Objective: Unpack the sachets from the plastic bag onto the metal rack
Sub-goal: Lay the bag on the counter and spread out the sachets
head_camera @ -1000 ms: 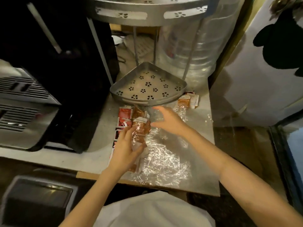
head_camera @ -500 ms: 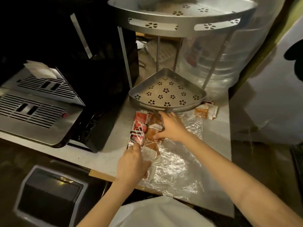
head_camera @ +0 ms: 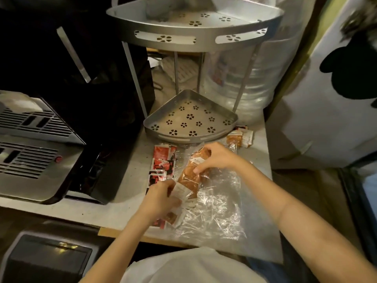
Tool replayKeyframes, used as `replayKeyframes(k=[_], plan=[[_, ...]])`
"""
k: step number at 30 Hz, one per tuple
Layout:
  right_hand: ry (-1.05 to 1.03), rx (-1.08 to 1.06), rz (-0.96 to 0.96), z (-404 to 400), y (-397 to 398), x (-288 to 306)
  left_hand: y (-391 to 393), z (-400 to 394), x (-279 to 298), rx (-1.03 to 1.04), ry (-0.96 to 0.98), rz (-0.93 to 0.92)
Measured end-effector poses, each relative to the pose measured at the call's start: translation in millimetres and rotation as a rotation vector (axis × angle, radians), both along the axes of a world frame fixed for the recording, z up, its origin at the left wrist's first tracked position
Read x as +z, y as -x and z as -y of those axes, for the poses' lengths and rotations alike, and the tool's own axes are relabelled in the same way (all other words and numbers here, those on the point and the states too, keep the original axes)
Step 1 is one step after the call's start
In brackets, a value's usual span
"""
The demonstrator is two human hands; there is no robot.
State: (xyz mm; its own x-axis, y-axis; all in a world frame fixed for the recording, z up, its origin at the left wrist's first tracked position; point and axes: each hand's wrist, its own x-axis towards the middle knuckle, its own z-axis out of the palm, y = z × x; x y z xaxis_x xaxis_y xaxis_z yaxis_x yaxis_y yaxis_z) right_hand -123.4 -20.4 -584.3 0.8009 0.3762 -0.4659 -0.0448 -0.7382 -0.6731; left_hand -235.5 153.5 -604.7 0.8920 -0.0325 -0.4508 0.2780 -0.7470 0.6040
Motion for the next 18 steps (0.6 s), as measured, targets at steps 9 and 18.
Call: replayKeyframes(k=[9, 18], plan=[[-0.287, -0.368, -0.313, 39, 6, 12, -37, -14, 36, 0.116, 0.761, -0.341], [-0.582, -0.692, -0.46, 82, -5, -23, -51, -3, 1, 0.314, 1.519, -0.463]])
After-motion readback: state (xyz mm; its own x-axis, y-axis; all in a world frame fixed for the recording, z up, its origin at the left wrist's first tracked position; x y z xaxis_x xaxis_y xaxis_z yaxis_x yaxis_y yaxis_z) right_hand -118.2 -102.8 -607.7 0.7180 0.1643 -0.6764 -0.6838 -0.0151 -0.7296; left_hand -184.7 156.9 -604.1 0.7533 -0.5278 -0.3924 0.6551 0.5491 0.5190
